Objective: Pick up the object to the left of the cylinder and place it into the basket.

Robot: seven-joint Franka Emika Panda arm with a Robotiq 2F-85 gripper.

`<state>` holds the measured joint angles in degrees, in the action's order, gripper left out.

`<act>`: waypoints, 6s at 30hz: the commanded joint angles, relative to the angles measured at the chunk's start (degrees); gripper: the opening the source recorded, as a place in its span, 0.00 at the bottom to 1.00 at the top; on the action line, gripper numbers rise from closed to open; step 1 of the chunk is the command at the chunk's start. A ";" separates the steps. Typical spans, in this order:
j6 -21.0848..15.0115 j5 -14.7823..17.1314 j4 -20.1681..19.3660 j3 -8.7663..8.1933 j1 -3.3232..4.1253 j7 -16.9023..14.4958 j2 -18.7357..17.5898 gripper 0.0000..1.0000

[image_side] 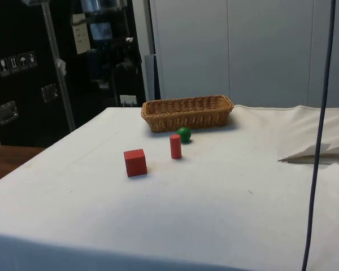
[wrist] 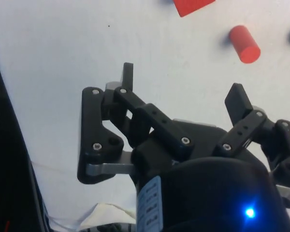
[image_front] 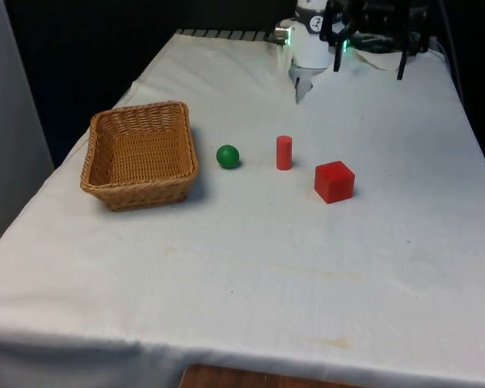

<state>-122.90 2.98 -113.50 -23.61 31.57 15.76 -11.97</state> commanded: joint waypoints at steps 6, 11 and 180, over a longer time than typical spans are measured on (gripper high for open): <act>-3.21 0.29 -1.09 0.74 0.11 2.75 -1.38 1.00; -5.39 0.23 -1.89 1.32 0.17 4.93 -2.58 1.00; -16.90 -11.92 -4.24 -4.07 -0.06 32.95 -8.19 0.12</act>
<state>-139.80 -8.94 -117.74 -27.67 31.51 48.70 -20.17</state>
